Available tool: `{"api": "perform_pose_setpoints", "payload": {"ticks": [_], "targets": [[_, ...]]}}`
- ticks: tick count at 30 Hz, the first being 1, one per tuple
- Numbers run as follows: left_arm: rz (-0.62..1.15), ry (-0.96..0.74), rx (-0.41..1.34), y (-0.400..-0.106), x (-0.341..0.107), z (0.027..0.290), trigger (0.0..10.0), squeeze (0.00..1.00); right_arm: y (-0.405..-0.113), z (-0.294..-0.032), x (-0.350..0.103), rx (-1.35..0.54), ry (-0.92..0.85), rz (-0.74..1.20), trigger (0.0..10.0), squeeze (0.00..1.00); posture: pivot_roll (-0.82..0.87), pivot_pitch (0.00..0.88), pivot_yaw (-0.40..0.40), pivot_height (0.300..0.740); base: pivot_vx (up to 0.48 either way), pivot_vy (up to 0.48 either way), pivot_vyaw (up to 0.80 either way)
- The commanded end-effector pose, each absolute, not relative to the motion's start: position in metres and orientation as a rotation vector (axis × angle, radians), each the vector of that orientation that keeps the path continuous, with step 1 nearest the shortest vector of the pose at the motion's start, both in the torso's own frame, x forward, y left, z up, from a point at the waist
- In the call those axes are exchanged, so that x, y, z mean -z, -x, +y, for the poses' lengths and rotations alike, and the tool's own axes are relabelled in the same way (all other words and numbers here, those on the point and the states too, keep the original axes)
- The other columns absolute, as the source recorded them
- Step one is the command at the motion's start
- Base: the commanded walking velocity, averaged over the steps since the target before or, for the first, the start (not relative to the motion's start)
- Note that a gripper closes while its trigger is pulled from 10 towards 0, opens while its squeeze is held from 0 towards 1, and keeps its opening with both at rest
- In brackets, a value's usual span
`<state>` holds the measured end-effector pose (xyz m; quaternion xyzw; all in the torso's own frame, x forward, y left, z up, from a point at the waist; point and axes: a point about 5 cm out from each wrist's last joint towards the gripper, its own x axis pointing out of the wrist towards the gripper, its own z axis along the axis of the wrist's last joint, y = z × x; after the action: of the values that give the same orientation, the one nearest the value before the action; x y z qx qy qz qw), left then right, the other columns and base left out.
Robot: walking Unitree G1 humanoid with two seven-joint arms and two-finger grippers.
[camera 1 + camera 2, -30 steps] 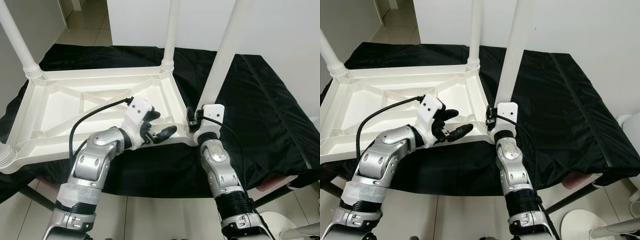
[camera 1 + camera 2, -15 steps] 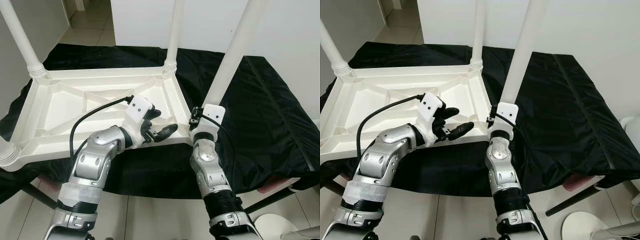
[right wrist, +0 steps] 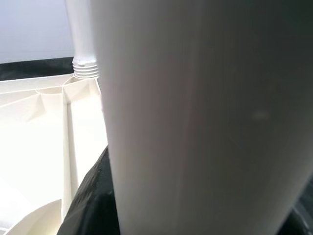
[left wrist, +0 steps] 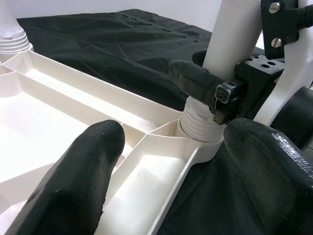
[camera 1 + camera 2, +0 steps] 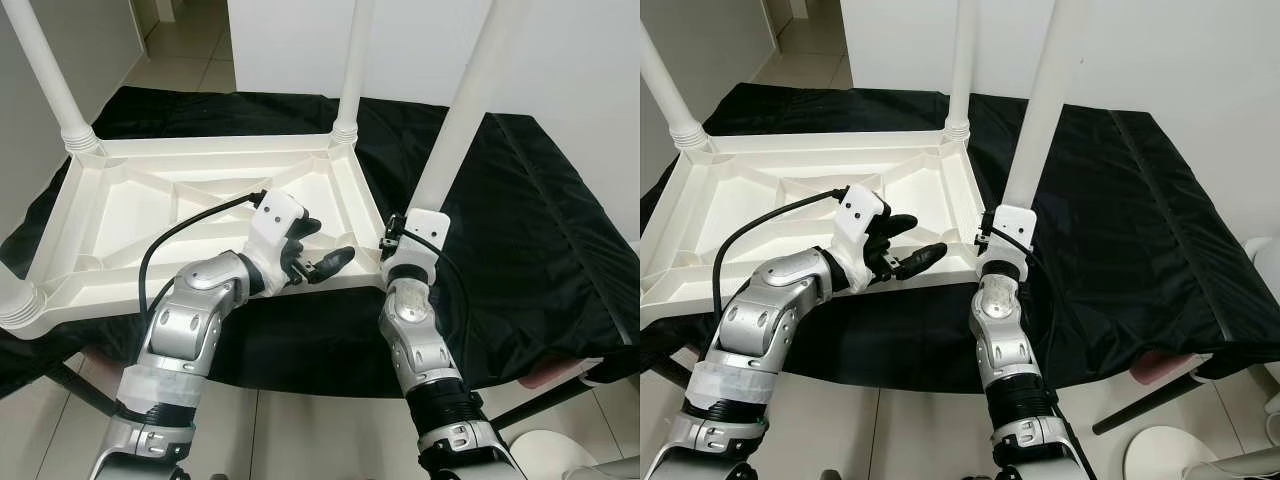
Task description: Building children table
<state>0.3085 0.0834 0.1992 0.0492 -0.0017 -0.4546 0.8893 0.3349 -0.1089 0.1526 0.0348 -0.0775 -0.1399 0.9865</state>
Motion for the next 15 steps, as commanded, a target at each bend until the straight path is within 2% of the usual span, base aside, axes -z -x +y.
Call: {"api": "perform_pose_setpoints", "payload": {"ticks": [1, 3, 4, 11, 12, 14, 15], "targets": [[-0.022, -0.113, 0.818, -0.313, -0.202, 0.087, 10.0, 0.0, -0.327, -0.124, -0.125, 0.328, -0.111, -0.055, 10.0, 0.87, 0.01, 0.077, -0.039, 0.74, 0.0, 0.0, 0.0], [-0.022, -0.113, 0.818, -0.313, -0.202, 0.087, 10.0, 0.0, -0.327, -0.124, -0.125, 0.328, -0.111, -0.055, 10.0, 0.87, 0.01, 0.077, -0.039, 0.74, 0.0, 0.0, 0.0], [-0.022, -0.112, 0.819, -0.312, -0.201, 0.086, 10.0, 0.0, -0.327, -0.123, -0.128, 0.297, -0.12, -0.084, 10.0, 1.0, 0.01, 0.075, -0.039, 0.74, 0.0, 0.0, 0.0], [-0.023, -0.107, 0.824, -0.312, -0.201, 0.084, 10.0, 0.0, -0.327, -0.126, -0.139, 0.228, -0.108, -0.171, 10.0, 1.0, 0.0, 0.072, -0.041, 0.74, 0.0, 0.0, 0.0], [-0.023, -0.106, 0.825, -0.312, -0.201, 0.084, 10.0, 0.0, -0.328, -0.126, -0.14, 0.19, -0.1, -0.175, 10.0, 0.47, 0.01, 0.071, -0.042, 0.74, 0.0, 0.0, 0.0], [-0.024, -0.105, 0.826, -0.312, -0.201, 0.084, 10.0, 0.0, -0.329, -0.125, -0.141, 0.164, -0.097, -0.176, 10.0, 0.47, 0.0, 0.069, -0.04, 0.74, 0.0, 0.0, 0.0], [-0.024, -0.104, 0.827, -0.312, -0.202, 0.083, 10.0, 0.0, -0.331, -0.13, -0.144, 0.146, -0.09, -0.192, 10.0, 0.0, 0.0, 0.068, -0.041, 0.74, 0.0, 0.0, 0.0]]}}
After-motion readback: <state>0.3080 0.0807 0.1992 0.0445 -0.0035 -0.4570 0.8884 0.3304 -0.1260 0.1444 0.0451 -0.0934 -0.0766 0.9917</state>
